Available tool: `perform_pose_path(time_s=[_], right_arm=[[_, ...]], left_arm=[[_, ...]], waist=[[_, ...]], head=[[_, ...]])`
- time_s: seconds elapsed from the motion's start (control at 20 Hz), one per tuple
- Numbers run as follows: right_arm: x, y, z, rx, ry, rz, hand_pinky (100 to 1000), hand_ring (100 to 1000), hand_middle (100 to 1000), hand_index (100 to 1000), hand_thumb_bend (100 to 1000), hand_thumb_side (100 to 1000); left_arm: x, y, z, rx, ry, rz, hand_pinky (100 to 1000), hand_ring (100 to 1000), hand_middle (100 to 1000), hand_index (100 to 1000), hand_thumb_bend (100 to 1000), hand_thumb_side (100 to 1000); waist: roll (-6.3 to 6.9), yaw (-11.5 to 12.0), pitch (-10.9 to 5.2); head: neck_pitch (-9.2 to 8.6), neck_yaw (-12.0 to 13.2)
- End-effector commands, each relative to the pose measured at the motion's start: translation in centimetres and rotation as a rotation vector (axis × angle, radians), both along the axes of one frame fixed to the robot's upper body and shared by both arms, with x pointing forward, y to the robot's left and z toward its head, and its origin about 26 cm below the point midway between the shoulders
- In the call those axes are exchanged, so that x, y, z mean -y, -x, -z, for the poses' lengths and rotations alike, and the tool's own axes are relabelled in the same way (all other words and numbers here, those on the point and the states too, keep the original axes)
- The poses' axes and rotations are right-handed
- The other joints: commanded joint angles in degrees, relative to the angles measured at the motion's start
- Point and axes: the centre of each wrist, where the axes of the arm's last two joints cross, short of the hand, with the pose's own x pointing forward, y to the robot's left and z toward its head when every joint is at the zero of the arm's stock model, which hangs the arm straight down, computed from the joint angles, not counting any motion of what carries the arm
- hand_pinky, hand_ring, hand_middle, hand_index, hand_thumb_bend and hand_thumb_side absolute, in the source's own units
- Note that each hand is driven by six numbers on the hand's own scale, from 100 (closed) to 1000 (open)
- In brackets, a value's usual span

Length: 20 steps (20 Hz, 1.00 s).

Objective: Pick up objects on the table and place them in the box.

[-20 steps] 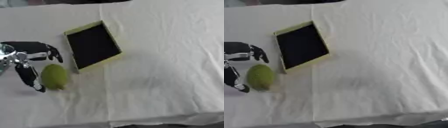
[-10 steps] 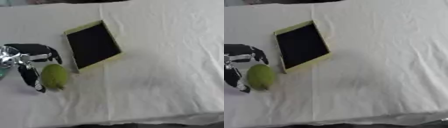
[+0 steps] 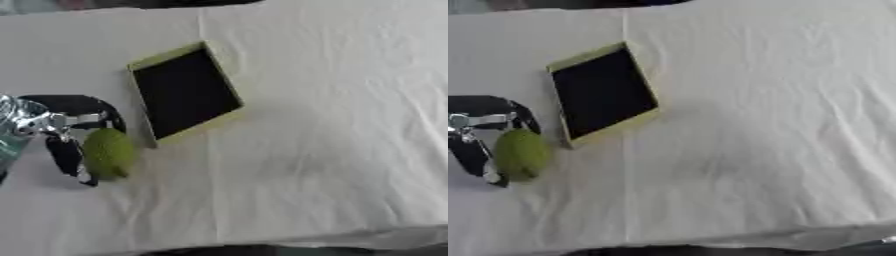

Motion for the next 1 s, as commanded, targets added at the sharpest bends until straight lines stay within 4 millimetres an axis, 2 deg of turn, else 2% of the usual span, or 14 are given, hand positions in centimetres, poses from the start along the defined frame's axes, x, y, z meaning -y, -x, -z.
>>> perform_pose_path(time_s=[0.05,0.3,0.55,0.6,0.75,1.0], right_arm=[[0.07,0.32,-0.63,0.021,0.019,0.003,894,742,580,840,100,595],[0.1,0.33,-0.61,0.021,0.02,0.004,895,742,580,840,100,595],[0.11,0.34,-0.58,0.019,0.019,0.005,895,742,580,841,100,595],[0.11,0.34,-0.55,0.018,0.018,0.005,896,742,581,841,100,596],[0.13,0.36,-0.5,0.015,0.016,0.004,896,743,581,841,100,596],[0.14,0.37,-0.44,0.009,0.015,0.003,897,743,580,842,100,597]], left_arm=[[-0.16,-0.22,-0.47,0.038,-0.016,-0.012,653,721,722,807,612,100],[-0.17,-0.39,0.09,0.029,-0.013,-0.023,571,629,636,720,501,100],[-0.05,-0.26,0.02,0.025,-0.002,-0.024,554,611,623,709,492,100],[-0.02,-0.24,-0.05,0.029,0.003,-0.024,415,479,540,615,452,100],[0.08,-0.18,-0.03,0.052,0.032,-0.03,373,449,521,560,499,100],[0.11,-0.04,-0.07,0.054,0.063,-0.032,351,430,506,524,542,100]], waist=[[-0.17,0.0,-0.85],[-0.23,0.04,-0.8],[-0.22,0.08,-0.82],[-0.24,0.07,-0.82],[-0.26,0.03,-0.79],[-0.16,-0.02,-0.81]], head=[[-0.41,0.17],[-0.29,0.12],[-0.22,0.15],[-0.27,0.14],[-0.27,0.09],[-0.11,0.03]])
